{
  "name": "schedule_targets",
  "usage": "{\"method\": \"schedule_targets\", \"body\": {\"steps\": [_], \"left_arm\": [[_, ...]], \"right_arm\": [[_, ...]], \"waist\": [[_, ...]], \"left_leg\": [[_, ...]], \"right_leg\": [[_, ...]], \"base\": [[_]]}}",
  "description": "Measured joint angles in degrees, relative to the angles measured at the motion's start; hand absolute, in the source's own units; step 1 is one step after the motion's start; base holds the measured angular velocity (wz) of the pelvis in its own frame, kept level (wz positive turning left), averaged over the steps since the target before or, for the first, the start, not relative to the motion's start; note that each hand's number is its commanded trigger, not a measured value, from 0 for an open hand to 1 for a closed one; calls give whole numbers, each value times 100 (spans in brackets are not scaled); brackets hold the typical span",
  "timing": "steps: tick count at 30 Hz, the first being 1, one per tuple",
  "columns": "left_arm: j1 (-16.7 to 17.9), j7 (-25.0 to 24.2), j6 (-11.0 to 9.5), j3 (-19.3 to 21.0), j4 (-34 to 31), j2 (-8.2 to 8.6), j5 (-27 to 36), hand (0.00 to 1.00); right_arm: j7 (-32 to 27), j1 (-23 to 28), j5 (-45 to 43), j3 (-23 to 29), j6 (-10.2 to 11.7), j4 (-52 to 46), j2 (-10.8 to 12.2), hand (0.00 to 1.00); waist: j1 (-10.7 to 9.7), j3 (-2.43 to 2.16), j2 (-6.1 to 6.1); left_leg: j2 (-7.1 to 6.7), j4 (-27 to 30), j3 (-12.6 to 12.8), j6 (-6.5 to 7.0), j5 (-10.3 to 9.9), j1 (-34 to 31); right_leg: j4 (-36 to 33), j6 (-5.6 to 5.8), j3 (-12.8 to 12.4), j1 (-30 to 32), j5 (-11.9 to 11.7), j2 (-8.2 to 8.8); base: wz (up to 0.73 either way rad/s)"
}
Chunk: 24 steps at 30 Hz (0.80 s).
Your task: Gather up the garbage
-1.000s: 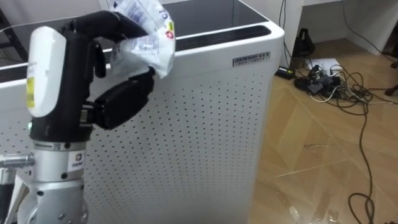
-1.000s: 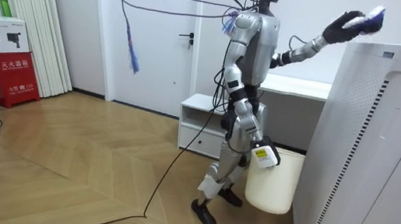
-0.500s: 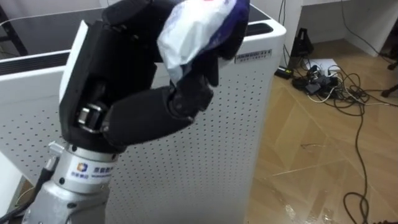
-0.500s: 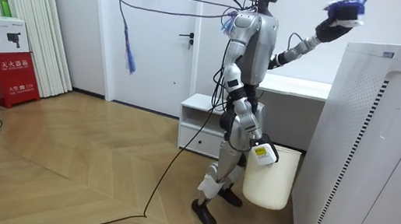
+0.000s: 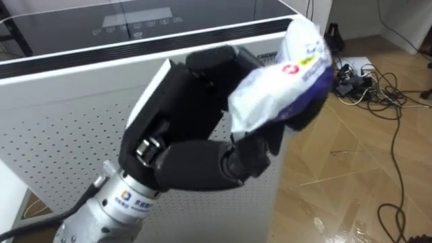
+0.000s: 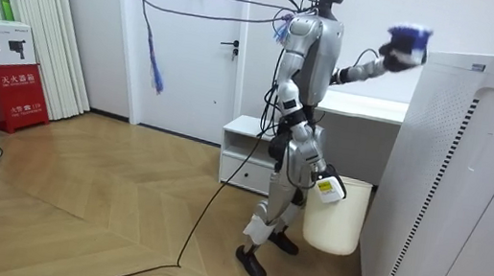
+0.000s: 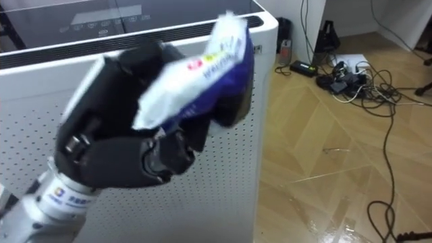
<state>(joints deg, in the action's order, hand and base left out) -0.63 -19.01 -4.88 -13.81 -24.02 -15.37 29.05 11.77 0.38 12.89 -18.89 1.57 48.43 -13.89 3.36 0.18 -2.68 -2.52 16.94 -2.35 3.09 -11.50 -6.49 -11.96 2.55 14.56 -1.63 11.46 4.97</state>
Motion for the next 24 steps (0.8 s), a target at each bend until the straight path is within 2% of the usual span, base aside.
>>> {"method": "schedule_targets", "body": {"steps": [5, 6, 8, 10, 13, 17, 20, 24], "left_arm": [[190, -138, 58, -19, 1147, -22, -445, 100], [190, -135, 61, -80, 1413, -3, -596, 100], [165, -126, 60, -223, 1781, 38, -946, 100], [156, -97, 59, -411, 2321, 66, -1496, 100], [133, -12, 60, -571, 2897, 76, -1938, 100], [155, 69, 61, -765, 3352, 66, -2172, 100], [75, 123, 7, -872, 3607, 145, -2384, 100], [-95, 144, -49, -1034, 4462, 188, -2436, 100]], "right_arm": [[-36, -291, 2, -2, -9, 72, 48, 100], [-46, -400, 0, -1, -10, 103, 47, 100], [-65, -596, 4, -4, -4, 281, 67, 100], [-38, -925, 13, -4, -3, 601, 71, 100], [-61, -1175, 25, -13, 9, 704, 71, 100], [-118, -1231, 30, -27, 24, 705, 61, 100], [-189, -1259, 38, -79, 43, 722, 65, 100], [-251, -1263, 52, -248, 45, 835, 68, 100]], "waist": [[7, 46, 28], [-17, 82, 7], [-41, 99, 4], [-4, 138, 0], [12, 153, -5], [15, 171, 15], [17, 177, 22], [18, 181, 28]], "left_leg": [[13, 127, -31, -17, 25, -307], [1, 197, -92, -17, 25, -433], [-12, 249, -141, -15, 39, -627], [-10, 279, -140, -15, 66, -847], [-12, 290, -152, -18, 123, -1156], [-7, 289, -148, -16, 131, -1336], [-19, 284, -138, -2, 173, -1543], [-16, 274, -87, -1, 176, -1595]], "right_leg": [[-114, -32, 17, 326, 17, 0], [-114, -40, 93, 394, 12, 3], [-119, -52, 151, 534, 4, 5], [-196, -57, 140, 776, 1, 10], [-326, -68, 120, 1144, -6, 26], [-435, -76, 123, 1390, 2, 59], [-585, -79, 128, 1667, 6, 94], [-592, -79, 133, 1736, 6, 97]], "base": [[5], [24], [19], [0], [1], [-2], [-1], [-4]]}}
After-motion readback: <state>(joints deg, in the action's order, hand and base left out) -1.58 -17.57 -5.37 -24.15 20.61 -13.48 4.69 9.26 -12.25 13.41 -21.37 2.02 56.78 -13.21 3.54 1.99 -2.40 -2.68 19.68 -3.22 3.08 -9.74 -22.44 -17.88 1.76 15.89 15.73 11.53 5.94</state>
